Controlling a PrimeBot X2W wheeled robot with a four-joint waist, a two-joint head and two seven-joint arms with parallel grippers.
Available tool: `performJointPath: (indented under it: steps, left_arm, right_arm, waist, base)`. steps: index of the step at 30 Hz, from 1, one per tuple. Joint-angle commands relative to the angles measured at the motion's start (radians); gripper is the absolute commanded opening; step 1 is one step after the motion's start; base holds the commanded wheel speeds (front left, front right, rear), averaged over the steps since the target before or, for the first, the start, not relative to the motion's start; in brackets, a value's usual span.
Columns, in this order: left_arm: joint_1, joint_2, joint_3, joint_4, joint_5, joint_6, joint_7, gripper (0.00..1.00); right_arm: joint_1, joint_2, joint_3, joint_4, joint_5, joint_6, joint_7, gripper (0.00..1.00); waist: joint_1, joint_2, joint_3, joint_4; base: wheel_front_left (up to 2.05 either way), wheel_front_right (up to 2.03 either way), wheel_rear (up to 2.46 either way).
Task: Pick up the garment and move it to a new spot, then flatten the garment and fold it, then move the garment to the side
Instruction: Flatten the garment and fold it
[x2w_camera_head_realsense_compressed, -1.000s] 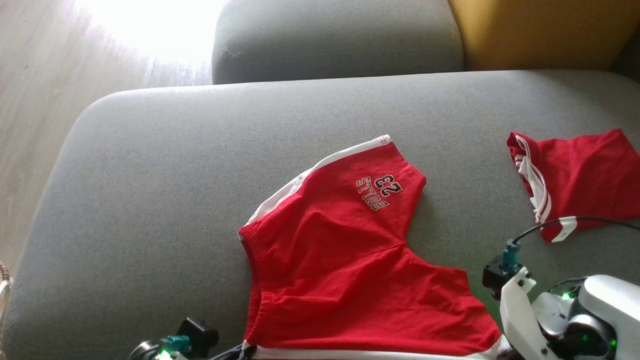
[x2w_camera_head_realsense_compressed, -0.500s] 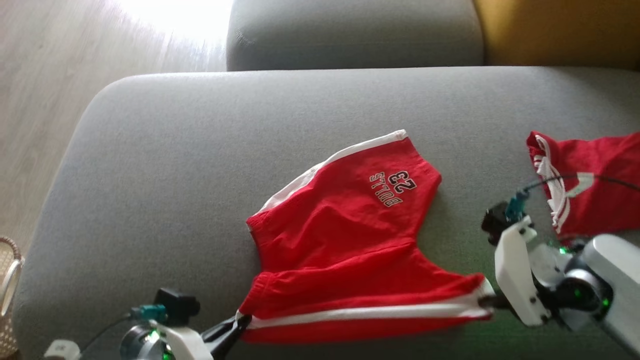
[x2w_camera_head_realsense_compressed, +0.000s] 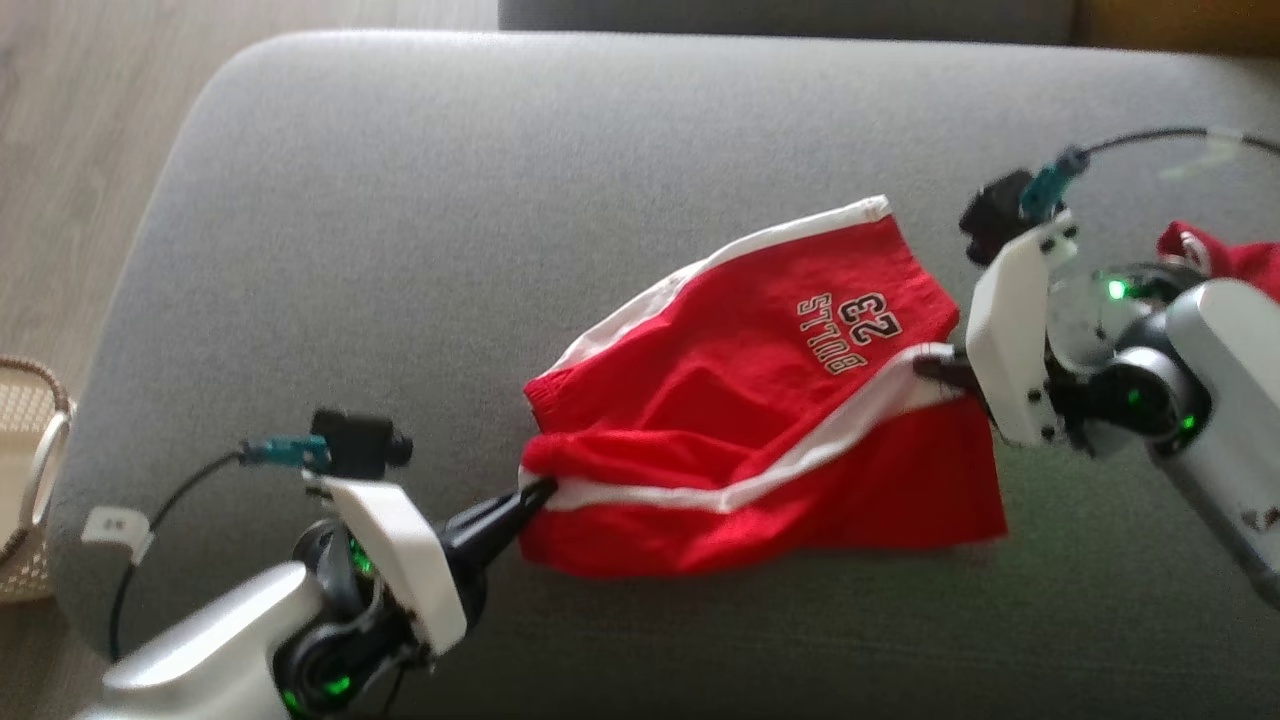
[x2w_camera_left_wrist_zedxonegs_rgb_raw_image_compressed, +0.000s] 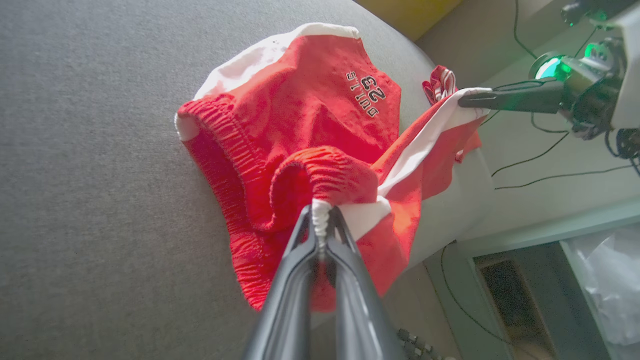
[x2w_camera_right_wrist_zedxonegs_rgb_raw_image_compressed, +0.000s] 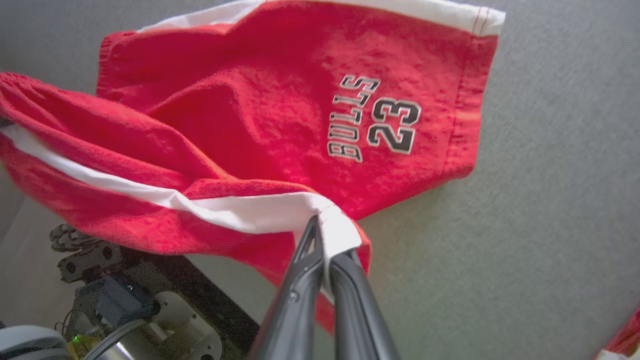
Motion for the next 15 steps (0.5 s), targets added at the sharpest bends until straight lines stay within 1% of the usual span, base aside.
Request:
performJointPath:
  steps: [1,5,9,12,15]
  left_arm:
    - [-0.068,0.021,0.063,-0.036,-0.043,-0.007,0.007,0.00]
    - [-0.095,0.020,0.104,-0.050,-0.156,-0.007,0.041,0.00]
    - [-0.119,0.014,0.139,-0.029,-0.232,-0.007,0.071,0.00]
    - [-0.135,0.001,0.164,-0.019,-0.278,-0.007,0.086,0.00]
    - [-0.150,-0.010,0.183,-0.008,-0.296,-0.007,0.090,0.00]
  right_arm:
    - [-0.047,0.004,-0.016,-0.012,-0.020,0.000,-0.015,0.00]
    - [-0.109,0.020,-0.018,0.035,-0.046,0.000,-0.052,0.00]
    - [-0.162,0.031,-0.023,0.094,-0.057,0.000,-0.103,0.00]
    - [-0.197,0.036,-0.020,0.143,-0.059,0.000,-0.139,0.00]
    - [-0.224,0.042,-0.017,0.189,-0.054,0.000,-0.176,0.00]
  waist:
    - [0.0000,0.0000,0.034,0.016]
    - [0.0000,0.0000,0.071,0.021]
    - [0.0000,0.0000,0.109,0.021]
    - [0.0000,0.0000,0.135,0.019]
    - [0.0000,0.0000,0.158,0.020]
  base:
    - [0.00,0.00,0.00]
    - [0.00,0.00,0.00]
    - [0.00,0.00,0.00]
    - [0.00,0.00,0.00]
    - [0.00,0.00,0.00]
